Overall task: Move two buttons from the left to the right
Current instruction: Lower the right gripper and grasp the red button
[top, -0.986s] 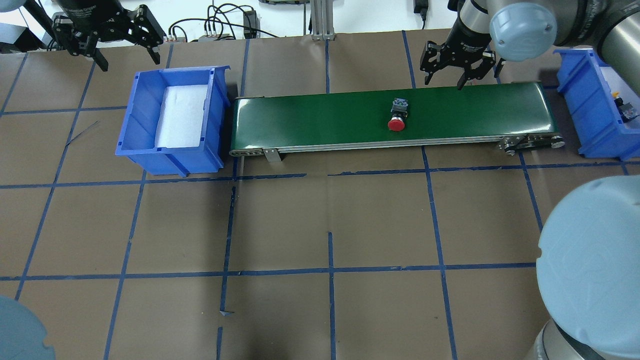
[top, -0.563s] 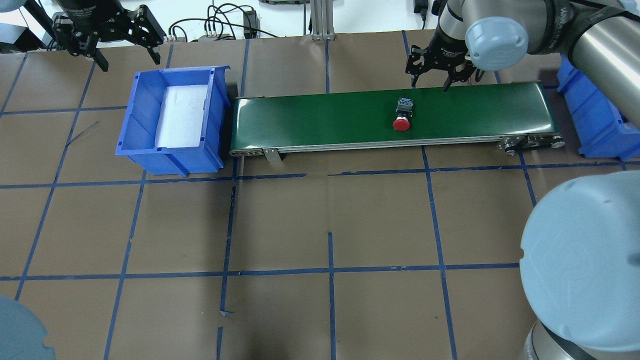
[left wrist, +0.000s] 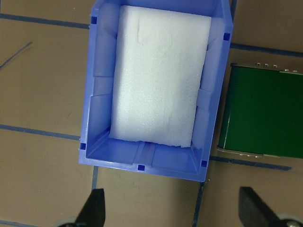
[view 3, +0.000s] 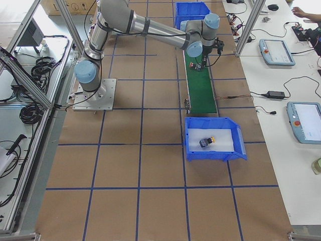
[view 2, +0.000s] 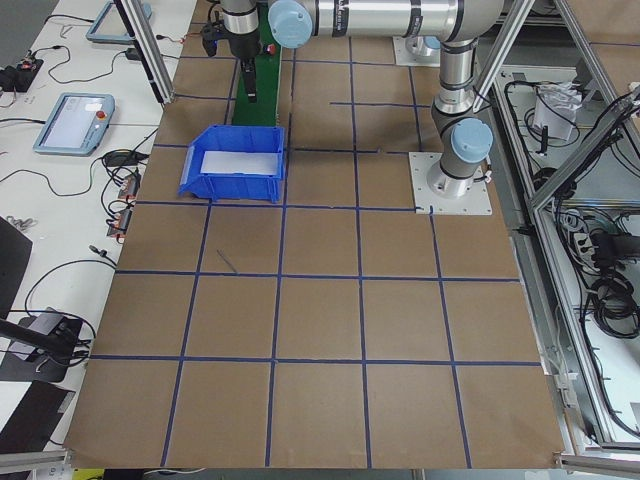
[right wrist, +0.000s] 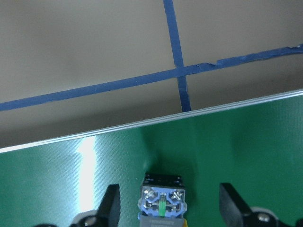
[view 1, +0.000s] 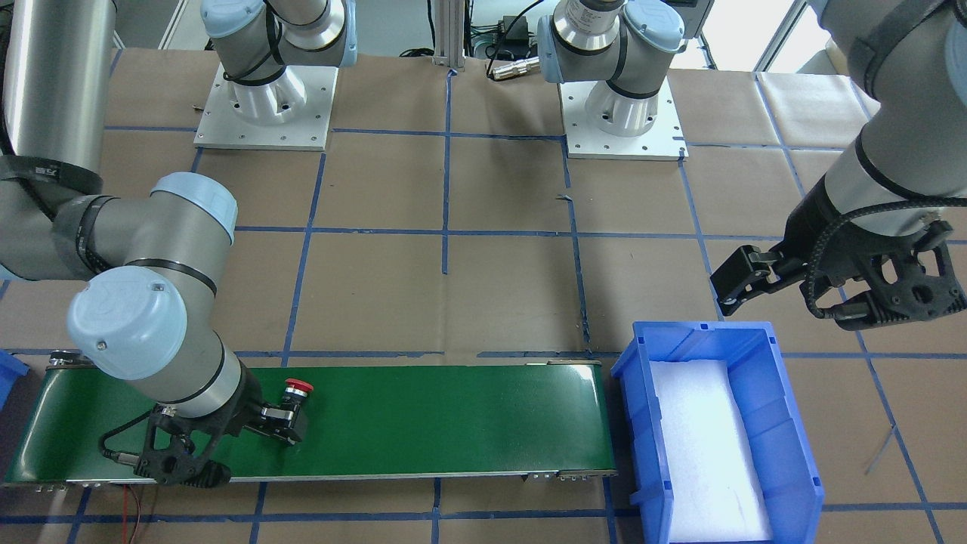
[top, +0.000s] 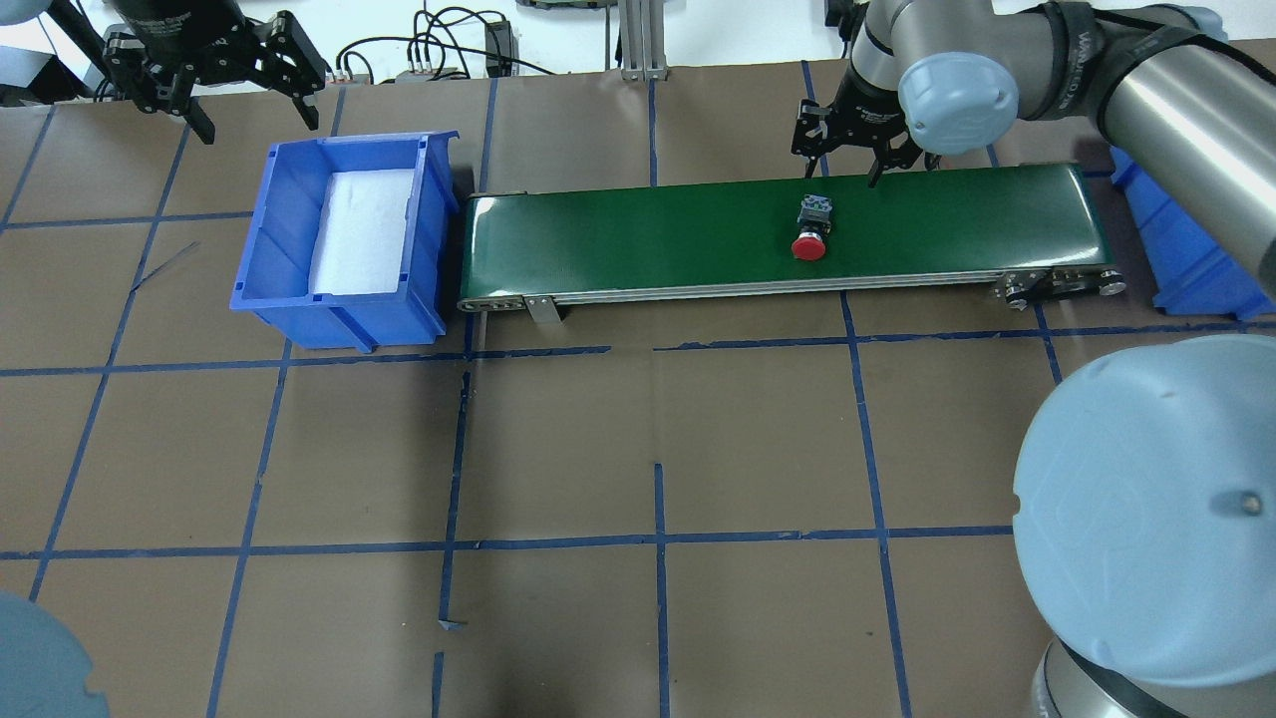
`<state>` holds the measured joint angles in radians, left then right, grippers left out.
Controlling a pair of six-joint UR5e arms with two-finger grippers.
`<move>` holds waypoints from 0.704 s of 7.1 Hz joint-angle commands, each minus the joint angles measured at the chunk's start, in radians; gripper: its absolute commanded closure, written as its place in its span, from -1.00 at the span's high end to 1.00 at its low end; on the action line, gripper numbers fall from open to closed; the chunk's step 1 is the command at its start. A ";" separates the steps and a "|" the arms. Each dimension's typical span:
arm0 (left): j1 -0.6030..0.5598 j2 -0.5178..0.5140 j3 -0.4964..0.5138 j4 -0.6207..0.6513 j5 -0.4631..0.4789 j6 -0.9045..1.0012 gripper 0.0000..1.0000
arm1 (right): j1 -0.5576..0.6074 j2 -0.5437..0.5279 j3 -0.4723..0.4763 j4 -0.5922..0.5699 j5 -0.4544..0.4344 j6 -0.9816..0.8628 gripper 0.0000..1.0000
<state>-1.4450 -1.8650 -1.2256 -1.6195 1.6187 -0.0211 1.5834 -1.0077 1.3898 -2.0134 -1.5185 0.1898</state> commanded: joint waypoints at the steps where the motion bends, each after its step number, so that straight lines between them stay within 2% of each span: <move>1: -0.005 -0.031 -0.009 0.010 0.001 -0.010 1.00 | 0.000 0.014 0.009 -0.001 0.000 -0.015 0.45; 2: -0.005 -0.054 0.000 0.016 0.000 0.000 1.00 | -0.002 0.017 0.017 -0.001 0.000 -0.036 0.45; 3: -0.008 -0.062 -0.005 0.015 0.007 -0.003 1.00 | -0.008 0.017 0.021 0.001 -0.002 -0.055 0.28; 4: -0.006 -0.063 -0.003 0.004 0.012 0.000 1.00 | -0.017 0.015 0.021 0.001 -0.002 -0.091 -0.14; 5: -0.006 -0.063 0.000 0.004 0.012 0.001 1.00 | -0.028 0.015 0.021 0.002 -0.002 -0.139 -0.46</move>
<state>-1.4512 -1.9257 -1.2281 -1.6120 1.6283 -0.0221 1.5675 -0.9922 1.4103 -2.0124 -1.5200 0.1021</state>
